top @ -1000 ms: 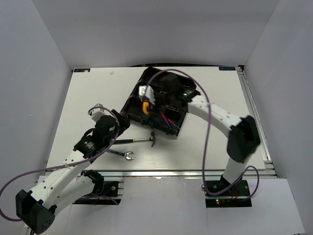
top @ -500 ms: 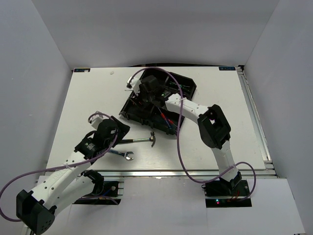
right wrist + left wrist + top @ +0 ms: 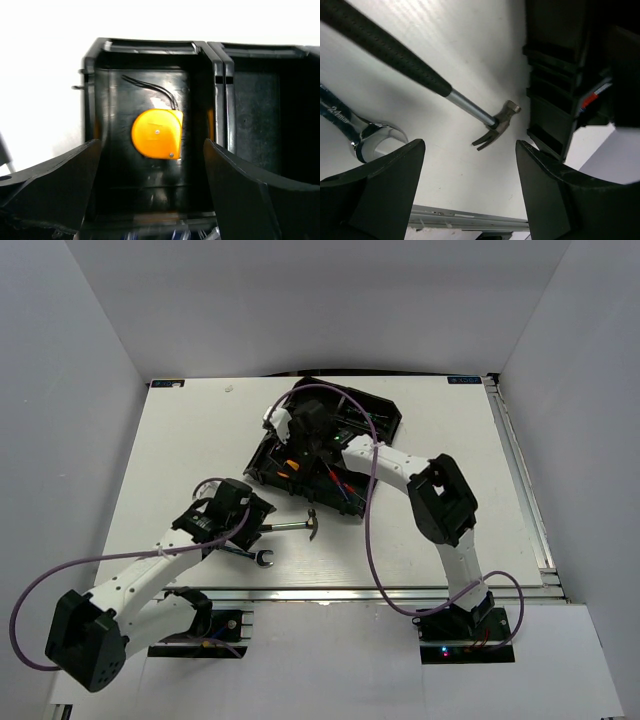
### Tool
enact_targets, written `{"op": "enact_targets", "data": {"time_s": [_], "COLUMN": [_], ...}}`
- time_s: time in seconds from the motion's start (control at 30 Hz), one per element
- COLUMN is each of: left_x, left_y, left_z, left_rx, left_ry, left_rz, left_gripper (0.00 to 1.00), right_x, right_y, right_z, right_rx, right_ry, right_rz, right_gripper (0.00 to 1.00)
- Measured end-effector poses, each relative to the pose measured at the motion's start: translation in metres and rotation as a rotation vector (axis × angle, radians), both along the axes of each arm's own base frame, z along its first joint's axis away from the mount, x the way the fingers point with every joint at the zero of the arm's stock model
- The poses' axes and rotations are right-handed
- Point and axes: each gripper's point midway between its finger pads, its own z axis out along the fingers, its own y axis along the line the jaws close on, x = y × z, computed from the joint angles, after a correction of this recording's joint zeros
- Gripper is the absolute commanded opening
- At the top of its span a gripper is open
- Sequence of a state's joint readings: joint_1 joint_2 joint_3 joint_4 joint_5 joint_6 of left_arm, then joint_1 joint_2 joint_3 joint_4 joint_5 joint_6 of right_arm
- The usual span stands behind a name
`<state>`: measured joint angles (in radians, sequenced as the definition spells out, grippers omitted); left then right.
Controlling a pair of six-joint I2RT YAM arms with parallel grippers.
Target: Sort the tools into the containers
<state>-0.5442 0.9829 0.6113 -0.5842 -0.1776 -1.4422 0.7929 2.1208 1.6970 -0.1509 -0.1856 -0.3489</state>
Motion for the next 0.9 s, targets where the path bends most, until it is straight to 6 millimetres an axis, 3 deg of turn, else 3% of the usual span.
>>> {"op": "enact_targets", "data": {"time_s": [0.13,0.23,0.33,0.43,0.5,0.6,0.9], "left_x": [0.000,0.003,0.012,0.027,0.038,0.048,0.046], "left_y": [0.002,0.008,0.010,0.011,0.009,0.007,-0.002], "left_z": [-0.014,-0.023,-0.032,-0.037,-0.041,-0.050,-0.055], "left_rx": [-0.029,-0.042,-0.038,-0.027,-0.022,-0.011,-0.035], "left_ry": [0.098,0.165,0.226,0.276,0.303,0.349,0.432], "left_rz": [0.055,0.105,0.141,0.165,0.173,0.179,0.158], "left_gripper": [0.85,0.85,0.84,0.81,0.80,0.73,0.69], "right_x": [-0.009,-0.014,-0.011,-0.008,-0.011,-0.019,-0.026], "right_y": [-0.008,-0.025,-0.060,-0.105,-0.135,-0.164,-0.233], "right_z": [0.035,0.076,0.123,0.148,0.152,0.145,0.120], "right_rx": [0.043,0.108,0.186,0.219,0.224,0.223,0.218], "right_ry": [-0.003,-0.016,-0.060,-0.101,-0.112,-0.098,-0.061], "right_rz": [0.069,0.152,0.197,0.179,0.155,0.125,-0.003], "right_gripper": [0.89,0.89,0.89,0.89,0.89,0.89,0.89]}}
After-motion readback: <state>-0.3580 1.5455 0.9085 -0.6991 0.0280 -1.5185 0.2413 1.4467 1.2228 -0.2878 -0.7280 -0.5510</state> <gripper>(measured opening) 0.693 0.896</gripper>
